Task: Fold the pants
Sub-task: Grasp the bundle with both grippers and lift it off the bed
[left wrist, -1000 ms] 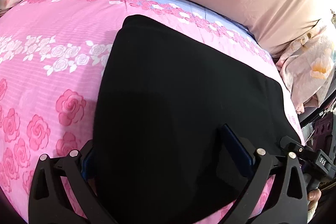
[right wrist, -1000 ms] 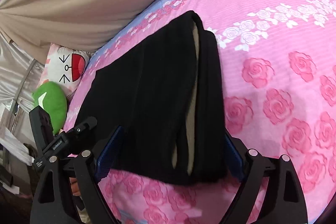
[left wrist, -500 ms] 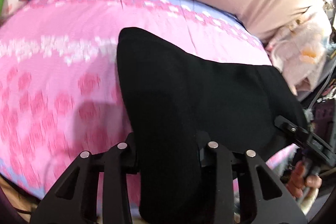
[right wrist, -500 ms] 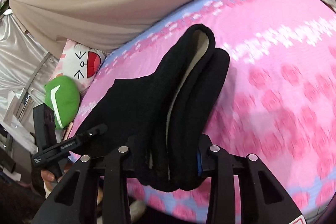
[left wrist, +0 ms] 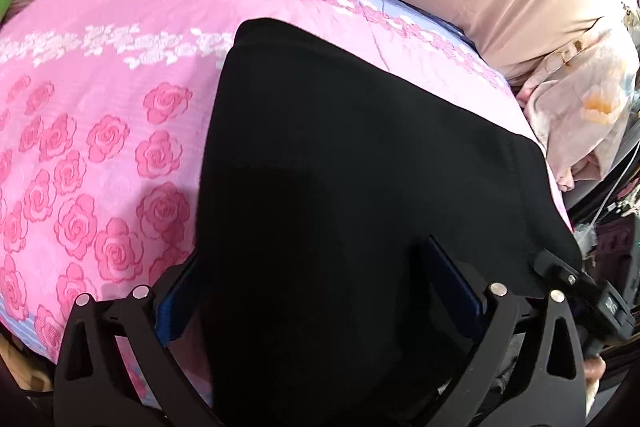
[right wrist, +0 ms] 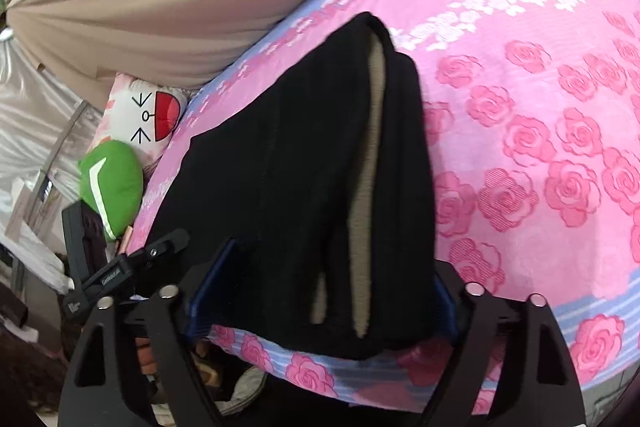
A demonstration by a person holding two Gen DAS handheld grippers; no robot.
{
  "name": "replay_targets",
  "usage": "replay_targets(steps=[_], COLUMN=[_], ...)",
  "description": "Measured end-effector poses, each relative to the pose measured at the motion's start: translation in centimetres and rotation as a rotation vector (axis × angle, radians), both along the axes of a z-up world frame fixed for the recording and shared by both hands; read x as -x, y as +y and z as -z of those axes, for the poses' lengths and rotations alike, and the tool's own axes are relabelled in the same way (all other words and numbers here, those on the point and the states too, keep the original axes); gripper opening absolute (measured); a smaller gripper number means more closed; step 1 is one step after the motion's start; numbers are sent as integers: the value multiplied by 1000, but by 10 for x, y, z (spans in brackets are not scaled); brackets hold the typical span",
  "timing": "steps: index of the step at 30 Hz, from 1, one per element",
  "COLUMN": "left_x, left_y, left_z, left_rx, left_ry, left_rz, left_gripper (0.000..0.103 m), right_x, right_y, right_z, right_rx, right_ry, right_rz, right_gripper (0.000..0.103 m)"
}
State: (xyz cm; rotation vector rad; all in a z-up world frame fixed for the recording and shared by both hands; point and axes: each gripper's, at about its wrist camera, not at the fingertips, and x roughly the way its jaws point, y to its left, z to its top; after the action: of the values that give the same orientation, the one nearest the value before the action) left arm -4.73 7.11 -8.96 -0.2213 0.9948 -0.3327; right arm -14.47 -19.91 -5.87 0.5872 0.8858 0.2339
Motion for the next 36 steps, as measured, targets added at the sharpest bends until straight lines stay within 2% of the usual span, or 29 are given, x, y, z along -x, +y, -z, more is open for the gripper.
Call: replay_targets(steps=[2,4,6,7,8,9,12,16,27,32,36], left_x=[-3,-5,-6,-6,-5,-5,0,16,73,91,106], left_y=[-3,-5,-3,0,4,5,5,-6,3,10,15], left_z=[0,0,-2,-2,-4,-8,-23,-60,-168,-220,-272], left_rx=[0,2,16,33,47,53,43,21,73,88,99], left_ry=[-4,0,9,15,16,15,-9,-117,-394,-554,-726], left_rz=[8,21,6,-2,-11,-13,-4,33,113,122,130], left_gripper=[98,91,70,64,51,38,31,30,30,30,31], right_x=[0,0,-1,-3,-5,-5,-1,6,61,79,88], right_y=[7,7,1,-4,-7,-9,1,9,17,22,22], right_z=[0,0,3,7,9,10,-5,-37,-145,-198,-242], right_rx=[33,23,10,-13,-61,-81,-11,17,66,107,135], right_ry=[-24,-36,-34,-23,-25,-26,-63,-140,-421,-585,-721], right_rz=[-9,0,18,27,30,28,22,11,-15,-35,-37], right_gripper=[87,87,64,55,46,44,39,34,34,34,34])
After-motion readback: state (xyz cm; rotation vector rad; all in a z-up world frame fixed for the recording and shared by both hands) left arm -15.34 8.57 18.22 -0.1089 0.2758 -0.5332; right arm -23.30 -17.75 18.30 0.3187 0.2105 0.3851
